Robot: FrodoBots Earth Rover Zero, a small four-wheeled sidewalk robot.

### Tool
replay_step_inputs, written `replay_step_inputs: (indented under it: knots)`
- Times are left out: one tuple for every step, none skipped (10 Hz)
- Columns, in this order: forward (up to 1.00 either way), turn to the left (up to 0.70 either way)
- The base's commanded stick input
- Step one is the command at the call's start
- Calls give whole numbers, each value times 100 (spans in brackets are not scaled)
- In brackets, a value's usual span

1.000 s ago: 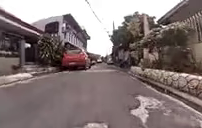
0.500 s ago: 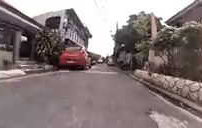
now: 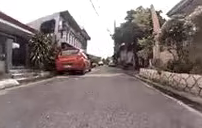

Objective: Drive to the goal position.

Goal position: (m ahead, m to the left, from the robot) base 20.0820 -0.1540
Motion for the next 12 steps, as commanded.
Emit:
replay_step_inputs:
  knots:
    - [100, 0]
    - [100, 0]
    - [100, 0]
    - [100, 0]
    - [93, 0]
    - [85, 0]
    - [85, 0]
    - [85, 0]
    - [85, 0]
    - [85, 0]
    - [85, 0]
    - [76, 0]
